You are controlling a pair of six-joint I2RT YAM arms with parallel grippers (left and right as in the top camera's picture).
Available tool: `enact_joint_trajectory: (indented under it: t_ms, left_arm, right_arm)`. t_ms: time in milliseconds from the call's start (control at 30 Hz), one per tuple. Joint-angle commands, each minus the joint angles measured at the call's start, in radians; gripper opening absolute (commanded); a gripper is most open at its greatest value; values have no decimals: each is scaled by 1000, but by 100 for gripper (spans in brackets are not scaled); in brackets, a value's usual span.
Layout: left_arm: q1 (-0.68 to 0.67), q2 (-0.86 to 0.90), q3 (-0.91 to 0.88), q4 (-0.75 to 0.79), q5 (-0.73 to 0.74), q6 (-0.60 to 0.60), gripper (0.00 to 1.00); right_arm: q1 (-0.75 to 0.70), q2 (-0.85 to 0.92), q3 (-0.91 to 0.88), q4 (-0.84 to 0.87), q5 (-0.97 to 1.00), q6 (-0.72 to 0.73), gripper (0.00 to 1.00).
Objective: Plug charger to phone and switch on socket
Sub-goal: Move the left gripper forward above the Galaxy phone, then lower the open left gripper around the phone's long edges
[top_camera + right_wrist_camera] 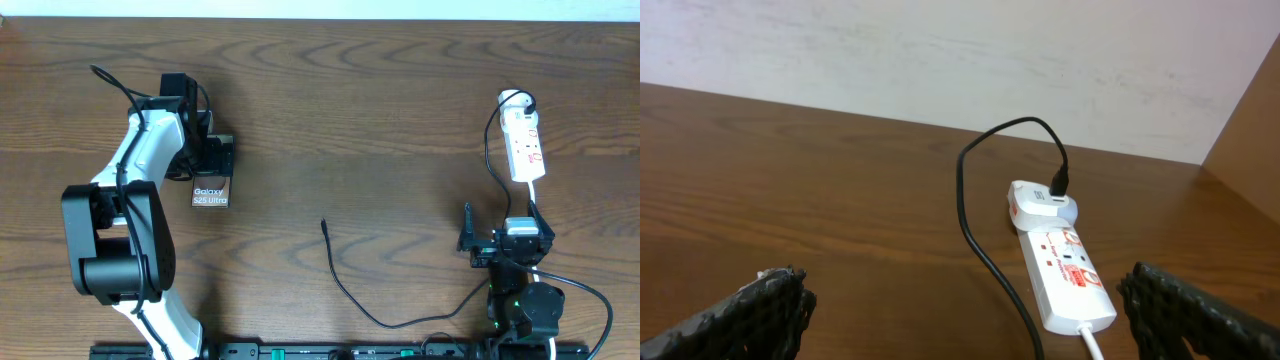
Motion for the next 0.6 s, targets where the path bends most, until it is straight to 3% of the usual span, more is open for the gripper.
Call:
enact_joint_trajectory:
  t_ms: [0, 567]
  left_arm:
    - [2, 24, -4, 3, -3, 16, 98]
    - [2, 33, -4, 19, -2, -4, 98]
  right_arm:
    - [-5, -4, -1, -5, 5, -11, 99]
    - [-5, -4, -1, -5, 5, -11, 99]
